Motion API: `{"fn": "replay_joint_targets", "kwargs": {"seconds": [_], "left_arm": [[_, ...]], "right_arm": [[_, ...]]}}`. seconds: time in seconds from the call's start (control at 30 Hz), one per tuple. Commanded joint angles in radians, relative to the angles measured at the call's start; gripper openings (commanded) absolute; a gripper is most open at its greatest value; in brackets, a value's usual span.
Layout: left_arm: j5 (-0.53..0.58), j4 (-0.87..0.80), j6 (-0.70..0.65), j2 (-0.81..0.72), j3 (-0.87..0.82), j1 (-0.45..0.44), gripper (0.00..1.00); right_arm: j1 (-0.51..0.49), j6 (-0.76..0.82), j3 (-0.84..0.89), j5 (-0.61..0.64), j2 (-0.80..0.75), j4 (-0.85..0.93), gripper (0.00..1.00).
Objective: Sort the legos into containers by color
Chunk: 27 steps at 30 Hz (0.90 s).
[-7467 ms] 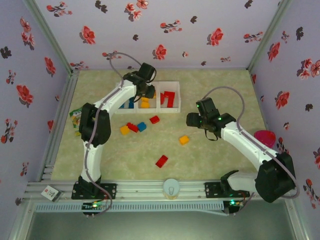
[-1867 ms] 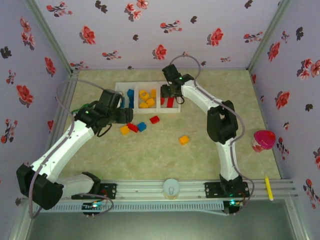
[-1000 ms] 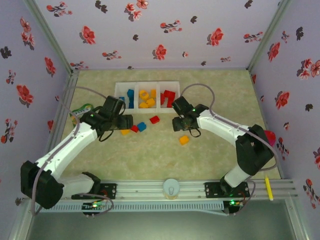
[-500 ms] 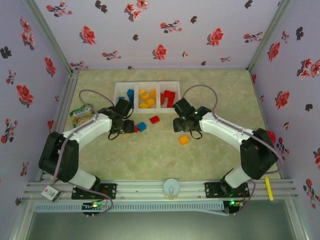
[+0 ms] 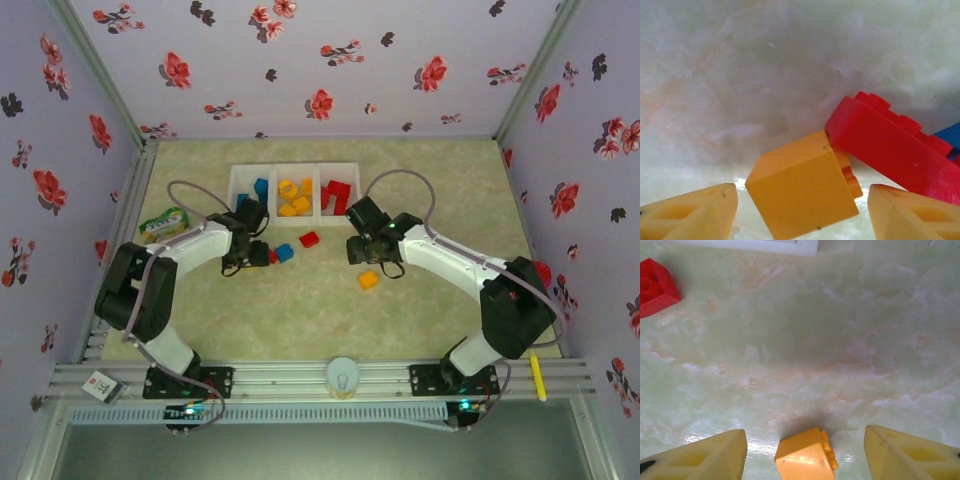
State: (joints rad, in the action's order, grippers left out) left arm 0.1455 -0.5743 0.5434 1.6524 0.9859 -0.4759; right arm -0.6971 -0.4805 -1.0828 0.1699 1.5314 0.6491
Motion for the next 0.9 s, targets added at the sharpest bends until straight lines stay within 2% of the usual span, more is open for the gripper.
{"fn": "replay_joint_targets", "kwargs": {"seconds": [0.0,0.17,0.53,0.87], "left_arm": [[-0.006,0.022,-0.021,0.020,0.023,0.018,0.67],[-0.020,0.043,-0.033,0.042,0.020,0.031,0.62],[-0.025,0.036,-0.044,0.032,0.008,0.038,0.40],[-0.012,-0.058,-0.053,-0.102,0.018,0.038,0.36]], "right_arm": [[-0.005,-0.009,-0.004,0.029,-0.008,0.022,0.64],[-0.005,-0.008,-0.007,0.029,-0.006,0.024,0.64],[-0.006,-0.010,-0.008,0.034,-0.009,0.032,0.64],[-0.007,-0.013,-0.005,0.029,-0.010,0.022,0.64]]}}
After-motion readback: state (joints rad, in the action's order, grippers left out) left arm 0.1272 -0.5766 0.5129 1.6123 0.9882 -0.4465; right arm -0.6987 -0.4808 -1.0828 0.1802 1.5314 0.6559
